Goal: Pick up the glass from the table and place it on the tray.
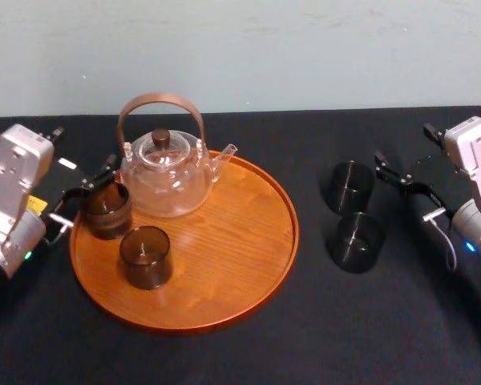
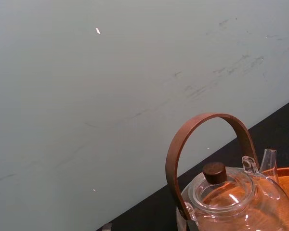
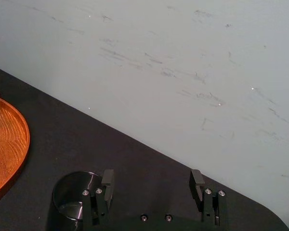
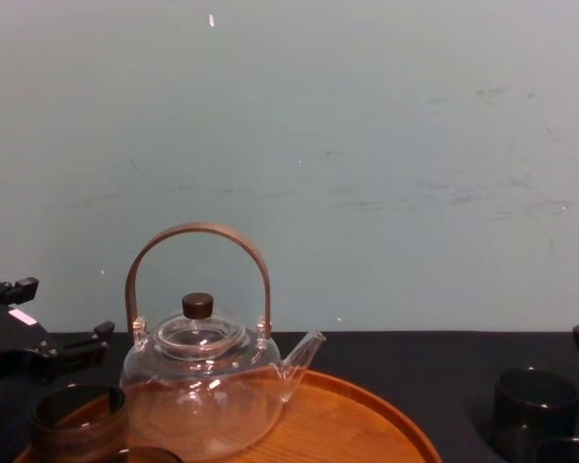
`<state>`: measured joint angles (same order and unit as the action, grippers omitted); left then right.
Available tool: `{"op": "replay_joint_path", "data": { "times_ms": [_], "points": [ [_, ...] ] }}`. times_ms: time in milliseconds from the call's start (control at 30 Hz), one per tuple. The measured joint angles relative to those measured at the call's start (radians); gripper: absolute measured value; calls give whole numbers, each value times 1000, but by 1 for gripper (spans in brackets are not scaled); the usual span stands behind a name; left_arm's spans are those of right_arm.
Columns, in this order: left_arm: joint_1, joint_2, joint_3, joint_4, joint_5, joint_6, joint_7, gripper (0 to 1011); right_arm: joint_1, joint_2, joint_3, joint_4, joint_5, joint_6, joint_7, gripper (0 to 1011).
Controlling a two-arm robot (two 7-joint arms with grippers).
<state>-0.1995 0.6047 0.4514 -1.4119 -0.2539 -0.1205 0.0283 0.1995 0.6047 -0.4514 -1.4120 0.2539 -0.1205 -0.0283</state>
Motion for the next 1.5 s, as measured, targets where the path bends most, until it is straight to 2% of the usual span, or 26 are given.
{"op": "replay_joint_path", "data": {
  "times_ms": [1500],
  "points": [
    [0,0,0,0,0,0,0,1001,0,0,0,0,0,0,0,1002]
  ]
}}
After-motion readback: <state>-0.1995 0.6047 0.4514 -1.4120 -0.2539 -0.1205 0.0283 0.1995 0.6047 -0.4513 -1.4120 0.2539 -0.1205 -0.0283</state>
